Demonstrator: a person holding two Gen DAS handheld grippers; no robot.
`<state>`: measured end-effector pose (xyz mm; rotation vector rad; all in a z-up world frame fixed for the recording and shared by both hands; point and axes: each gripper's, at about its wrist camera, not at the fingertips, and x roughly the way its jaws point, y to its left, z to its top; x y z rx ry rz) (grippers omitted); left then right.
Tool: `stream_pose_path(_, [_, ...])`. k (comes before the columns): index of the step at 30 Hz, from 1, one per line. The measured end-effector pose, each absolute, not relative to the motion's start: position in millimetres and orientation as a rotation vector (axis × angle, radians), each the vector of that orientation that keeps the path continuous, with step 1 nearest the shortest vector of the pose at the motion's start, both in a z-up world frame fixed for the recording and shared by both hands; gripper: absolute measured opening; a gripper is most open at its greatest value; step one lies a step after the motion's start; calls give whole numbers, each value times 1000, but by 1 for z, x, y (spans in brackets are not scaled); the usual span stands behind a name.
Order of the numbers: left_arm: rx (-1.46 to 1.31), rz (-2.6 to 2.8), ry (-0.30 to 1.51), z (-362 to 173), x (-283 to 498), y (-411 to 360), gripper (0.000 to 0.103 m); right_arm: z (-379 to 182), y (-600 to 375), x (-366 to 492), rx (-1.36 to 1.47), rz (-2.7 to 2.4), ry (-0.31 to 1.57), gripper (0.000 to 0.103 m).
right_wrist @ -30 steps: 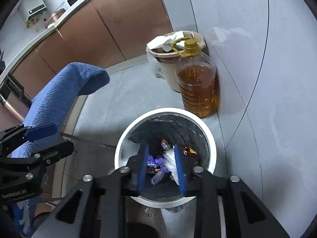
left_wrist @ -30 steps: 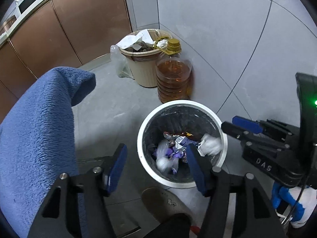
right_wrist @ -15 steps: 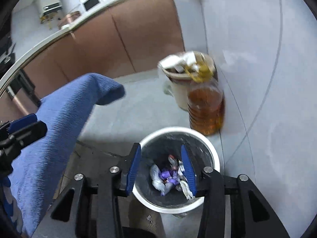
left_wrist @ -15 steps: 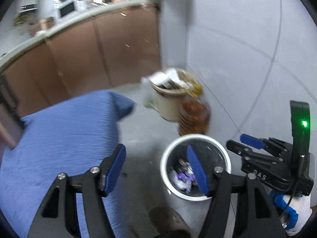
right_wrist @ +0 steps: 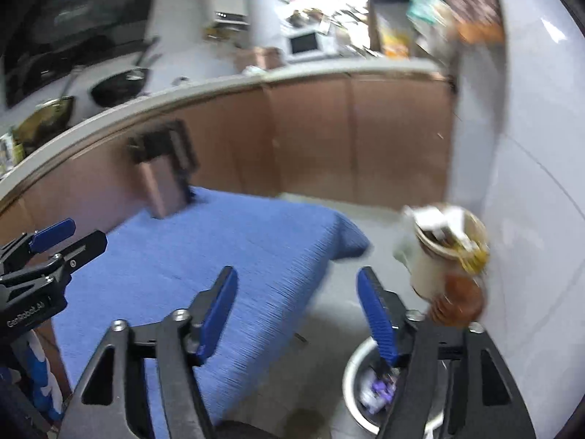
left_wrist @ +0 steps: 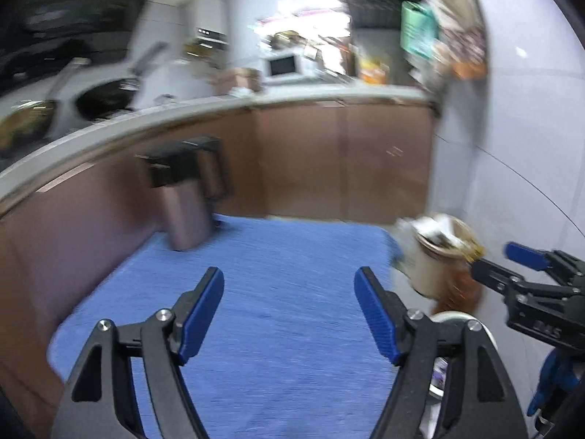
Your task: Collect trash
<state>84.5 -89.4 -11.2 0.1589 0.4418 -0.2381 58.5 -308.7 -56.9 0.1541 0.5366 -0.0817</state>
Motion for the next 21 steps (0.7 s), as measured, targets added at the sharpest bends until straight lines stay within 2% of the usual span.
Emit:
stream_pose_path(1, [147,-206,422,-5,81,-78,75,-49,-297,60,138,-61,519,81])
stream_pose_path(5, [83,-91,356,12,68,-33,80,-23,-254,64,82,19,465,85])
stream_pose_path(10, [48,14,323,18,58,-1,84,-4,-214,64,23,75,431,96])
stream_pose_path(21, [22,129,330,14,49,34,87,0,-185,55,-46,48,397,102])
